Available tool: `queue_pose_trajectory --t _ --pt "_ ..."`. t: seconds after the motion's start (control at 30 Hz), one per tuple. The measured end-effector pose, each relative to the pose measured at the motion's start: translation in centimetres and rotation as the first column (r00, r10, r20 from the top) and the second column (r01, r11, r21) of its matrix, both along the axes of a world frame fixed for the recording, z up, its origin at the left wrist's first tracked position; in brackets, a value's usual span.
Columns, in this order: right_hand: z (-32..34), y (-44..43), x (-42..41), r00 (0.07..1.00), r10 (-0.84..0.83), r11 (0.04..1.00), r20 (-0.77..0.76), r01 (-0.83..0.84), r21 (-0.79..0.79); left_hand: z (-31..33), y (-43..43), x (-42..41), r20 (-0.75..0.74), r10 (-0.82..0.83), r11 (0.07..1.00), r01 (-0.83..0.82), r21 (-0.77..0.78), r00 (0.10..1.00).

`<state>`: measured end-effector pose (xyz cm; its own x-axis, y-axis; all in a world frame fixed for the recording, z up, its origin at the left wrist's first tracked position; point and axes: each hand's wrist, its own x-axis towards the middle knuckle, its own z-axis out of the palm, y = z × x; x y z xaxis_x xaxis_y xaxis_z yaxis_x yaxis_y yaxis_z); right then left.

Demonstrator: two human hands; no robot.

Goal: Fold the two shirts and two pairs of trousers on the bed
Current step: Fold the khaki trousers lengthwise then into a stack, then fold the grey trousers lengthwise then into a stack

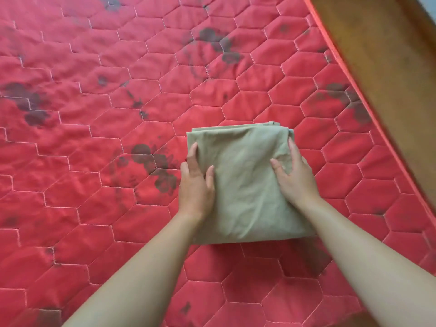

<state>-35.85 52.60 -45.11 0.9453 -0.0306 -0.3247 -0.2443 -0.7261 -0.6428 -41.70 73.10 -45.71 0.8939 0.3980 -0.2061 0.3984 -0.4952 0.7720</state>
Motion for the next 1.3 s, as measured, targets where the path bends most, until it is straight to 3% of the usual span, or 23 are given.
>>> queue_pose_trajectory --t 0.07,0.13,0.2,0.27,0.33,0.53,0.77,1.03,1.3 --pt "-0.9 0.2 0.5 0.999 0.024 0.982 -0.026 -0.029 -0.185 -1.1 -0.4 0.3 -0.228 -0.036 0.974 0.086 0.211 0.973" --pt "-1.3 1.1 0.3 0.982 0.133 0.919 0.131 -0.073 -0.387 -1.7 -1.2 0.0 -0.332 -0.089 0.866 0.238 0.441 0.939" --pt "-1.9 2.6 -0.3 0.924 0.31 0.886 0.223 -0.195 -0.421 -2.2 -1.8 0.0 -0.231 -0.253 0.765 0.34 0.547 0.94" --pt "-2.9 3.8 -0.6 0.896 0.416 0.848 0.157 -0.32 -0.422 -3.0 -1.8 0.4 -0.151 -0.407 0.696 0.413 0.587 0.901" --pt "-4.3 4.2 -0.9 0.895 0.437 0.822 0.09 -0.357 -0.443 -4.0 -1.6 0.5 -0.197 -0.466 0.665 0.488 0.565 0.863" --pt "-4.9 4.4 -1.5 0.897 0.431 0.827 0.1 -0.349 -0.441 -4.7 -1.2 -0.1 -0.252 -0.469 0.665 0.526 0.53 0.846" --pt "0.5 8.6 -5.3 0.843 0.534 0.796 0.062 -0.476 -0.374 -0.2 3.9 -4.2 -0.313 -0.293 0.751 0.42 0.509 0.903" --pt "7.3 22.1 -15.8 0.745 0.667 0.712 -0.011 -0.641 -0.285 6.3 17.3 -17.8 -0.342 -0.168 0.792 0.333 0.512 0.925" --pt "10.8 39.9 -31.9 0.648 0.754 0.59 -0.107 -0.74 -0.322 10.5 35.4 -35.4 -0.44 -0.045 0.82 0.285 0.496 0.897"
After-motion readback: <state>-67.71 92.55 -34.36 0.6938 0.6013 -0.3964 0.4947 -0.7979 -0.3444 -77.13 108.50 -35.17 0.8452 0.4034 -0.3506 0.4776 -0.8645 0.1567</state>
